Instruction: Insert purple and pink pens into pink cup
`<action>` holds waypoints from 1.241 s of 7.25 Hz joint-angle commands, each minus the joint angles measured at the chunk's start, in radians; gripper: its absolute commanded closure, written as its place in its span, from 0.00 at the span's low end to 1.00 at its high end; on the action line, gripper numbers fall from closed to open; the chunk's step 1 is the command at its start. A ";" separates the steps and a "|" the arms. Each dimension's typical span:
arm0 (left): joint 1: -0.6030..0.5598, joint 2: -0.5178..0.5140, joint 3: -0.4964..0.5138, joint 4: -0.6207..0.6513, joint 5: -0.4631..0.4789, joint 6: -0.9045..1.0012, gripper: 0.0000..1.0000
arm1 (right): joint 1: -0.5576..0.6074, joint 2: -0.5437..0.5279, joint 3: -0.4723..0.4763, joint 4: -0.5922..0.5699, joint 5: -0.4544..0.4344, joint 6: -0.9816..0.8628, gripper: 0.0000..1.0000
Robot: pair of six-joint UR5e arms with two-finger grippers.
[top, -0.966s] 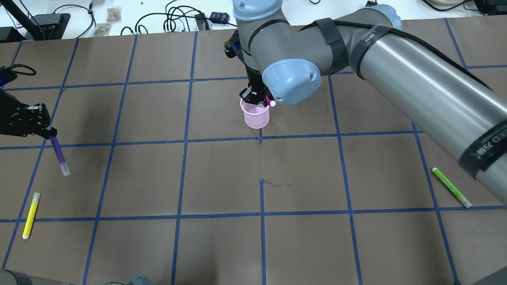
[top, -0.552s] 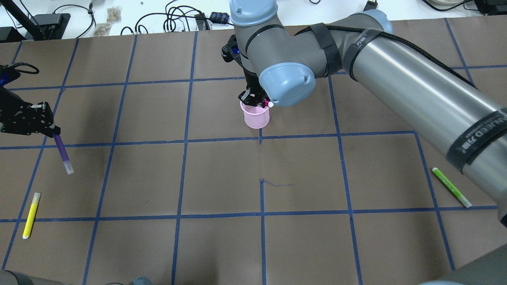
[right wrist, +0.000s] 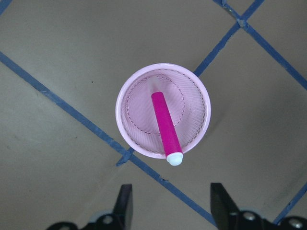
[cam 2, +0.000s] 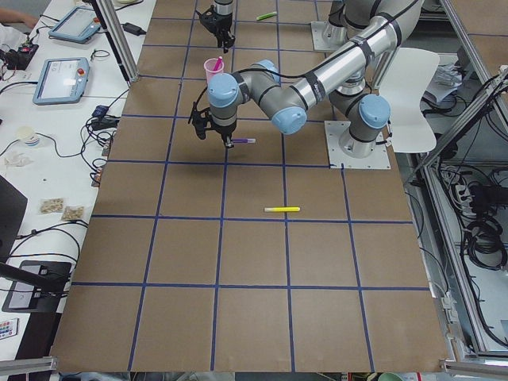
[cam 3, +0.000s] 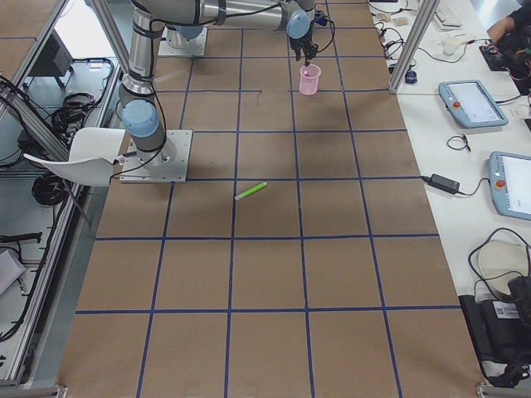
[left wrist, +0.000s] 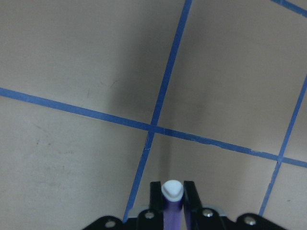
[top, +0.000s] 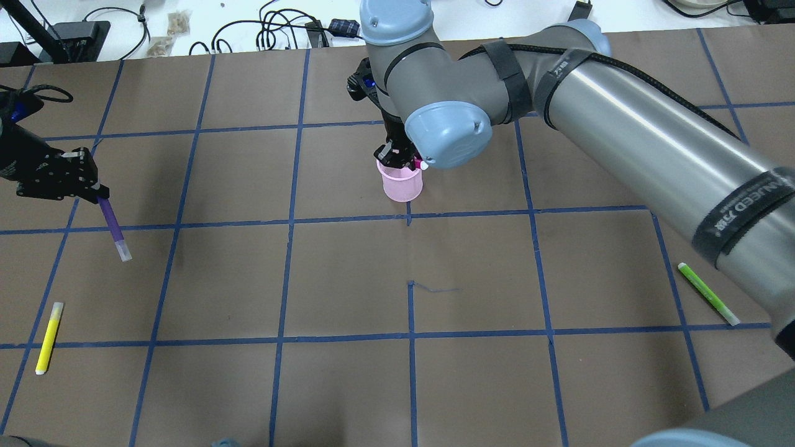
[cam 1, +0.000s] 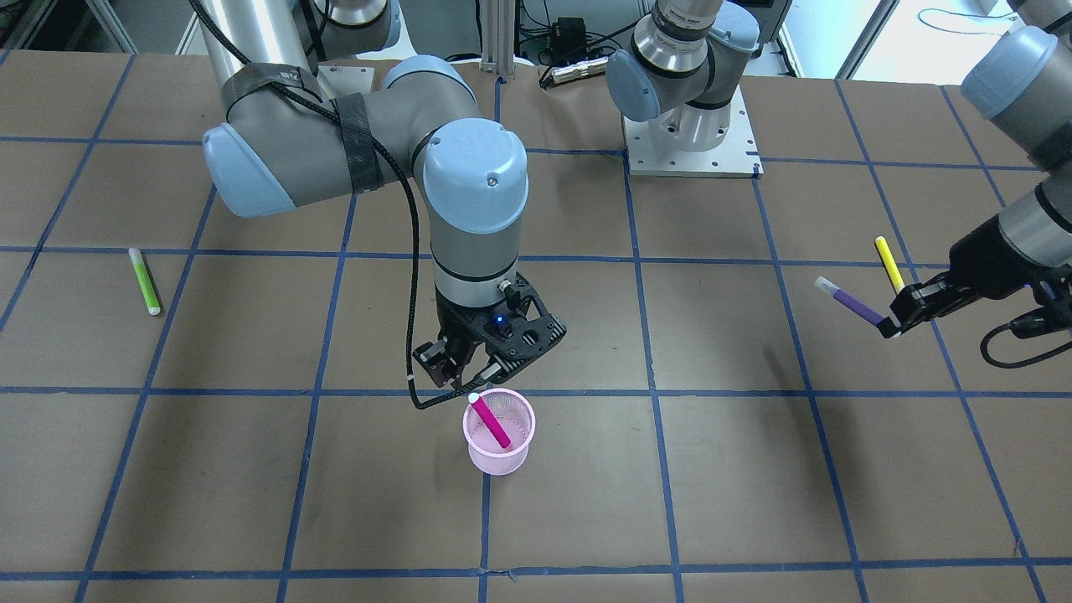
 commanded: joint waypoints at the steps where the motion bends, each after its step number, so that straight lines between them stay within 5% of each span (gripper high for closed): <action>1: -0.064 0.047 0.002 0.001 -0.001 -0.042 1.00 | -0.039 -0.006 -0.025 0.006 0.008 -0.005 0.00; 3: -0.183 0.107 0.007 0.038 0.005 -0.128 1.00 | -0.126 -0.079 -0.111 0.187 0.013 -0.002 0.00; 5: -0.394 0.077 0.002 0.269 0.110 -0.288 1.00 | -0.273 -0.228 -0.104 0.408 0.034 -0.002 0.04; 7: -0.616 0.045 -0.007 0.447 0.251 -0.428 1.00 | -0.330 -0.324 -0.098 0.445 0.039 0.056 0.02; 9: -0.707 0.000 -0.007 0.603 0.240 -0.530 1.00 | -0.334 -0.328 -0.080 0.454 0.043 0.327 0.01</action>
